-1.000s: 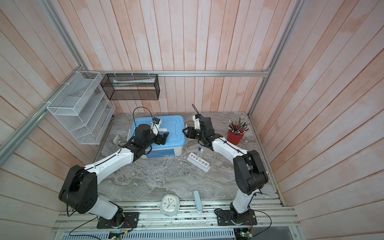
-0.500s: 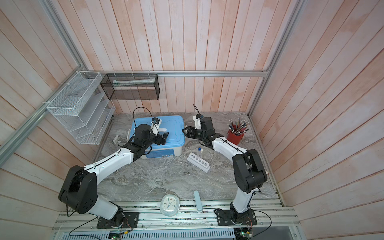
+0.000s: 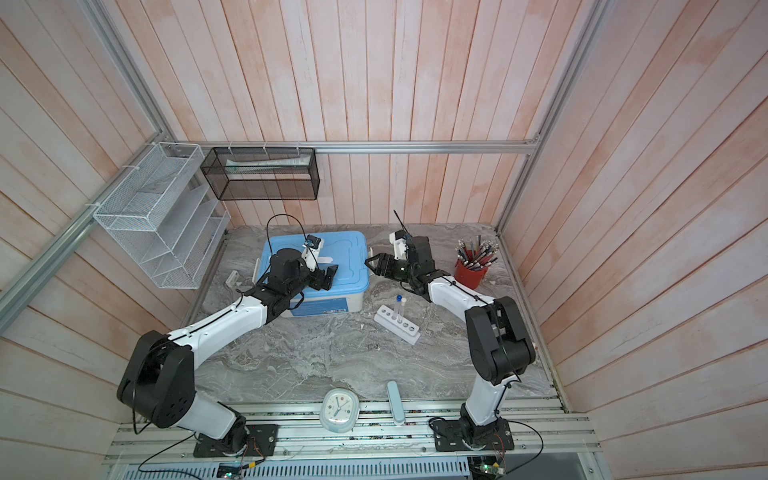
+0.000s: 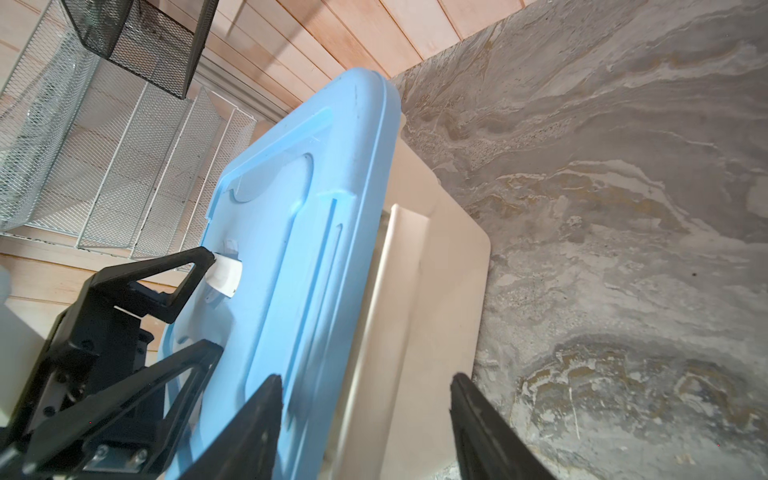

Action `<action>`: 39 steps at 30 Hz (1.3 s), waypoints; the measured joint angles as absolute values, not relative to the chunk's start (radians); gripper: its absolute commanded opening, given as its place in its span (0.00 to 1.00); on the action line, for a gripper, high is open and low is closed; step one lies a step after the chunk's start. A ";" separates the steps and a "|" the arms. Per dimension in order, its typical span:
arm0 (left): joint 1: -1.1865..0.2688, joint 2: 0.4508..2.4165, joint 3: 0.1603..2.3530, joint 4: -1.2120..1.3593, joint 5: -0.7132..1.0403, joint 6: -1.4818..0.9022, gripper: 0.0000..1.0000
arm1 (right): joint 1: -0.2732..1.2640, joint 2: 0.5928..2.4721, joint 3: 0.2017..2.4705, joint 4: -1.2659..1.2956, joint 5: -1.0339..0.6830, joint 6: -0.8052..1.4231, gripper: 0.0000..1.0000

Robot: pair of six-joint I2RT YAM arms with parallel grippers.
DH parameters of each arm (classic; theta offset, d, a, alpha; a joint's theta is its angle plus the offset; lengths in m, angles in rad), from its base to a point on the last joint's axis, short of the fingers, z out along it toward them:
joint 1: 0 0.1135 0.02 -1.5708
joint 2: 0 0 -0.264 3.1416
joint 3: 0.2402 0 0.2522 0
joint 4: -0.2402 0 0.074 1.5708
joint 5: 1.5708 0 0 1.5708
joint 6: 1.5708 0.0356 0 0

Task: Organize the chemistry lab equipment

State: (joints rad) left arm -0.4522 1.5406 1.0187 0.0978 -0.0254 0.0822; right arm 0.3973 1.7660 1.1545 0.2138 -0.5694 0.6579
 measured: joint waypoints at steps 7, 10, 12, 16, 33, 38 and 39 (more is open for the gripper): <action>-0.455 1.541 1.019 0.098 -0.026 0.083 0.98 | 0.400 1.794 1.164 0.241 -0.605 0.677 0.69; -0.455 1.541 1.019 0.098 -0.025 0.083 0.98 | 0.402 1.810 1.182 0.245 -0.611 0.679 0.68; -0.455 1.541 1.019 0.098 -0.026 0.083 0.98 | 0.405 1.822 1.196 0.247 -0.612 0.680 0.68; -0.455 1.541 1.019 0.098 -0.026 0.083 0.98 | 0.412 1.839 1.208 0.249 -0.616 0.681 0.65; -0.455 1.541 1.013 0.108 -0.025 0.082 0.98 | 0.434 1.852 1.240 0.233 -0.596 0.688 0.50; -0.455 1.541 1.011 0.114 -0.024 0.082 0.98 | 0.449 1.852 1.268 0.186 -0.541 0.664 0.47; -0.455 1.541 1.010 0.117 -0.023 0.082 0.98 | 0.451 1.852 1.273 0.179 -0.532 0.658 0.47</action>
State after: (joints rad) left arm -0.4549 1.5406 1.0096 0.1165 -0.0235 0.0818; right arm 0.4507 1.8519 1.2728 0.1791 -0.5320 0.6579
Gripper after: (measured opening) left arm 0.978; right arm 0.476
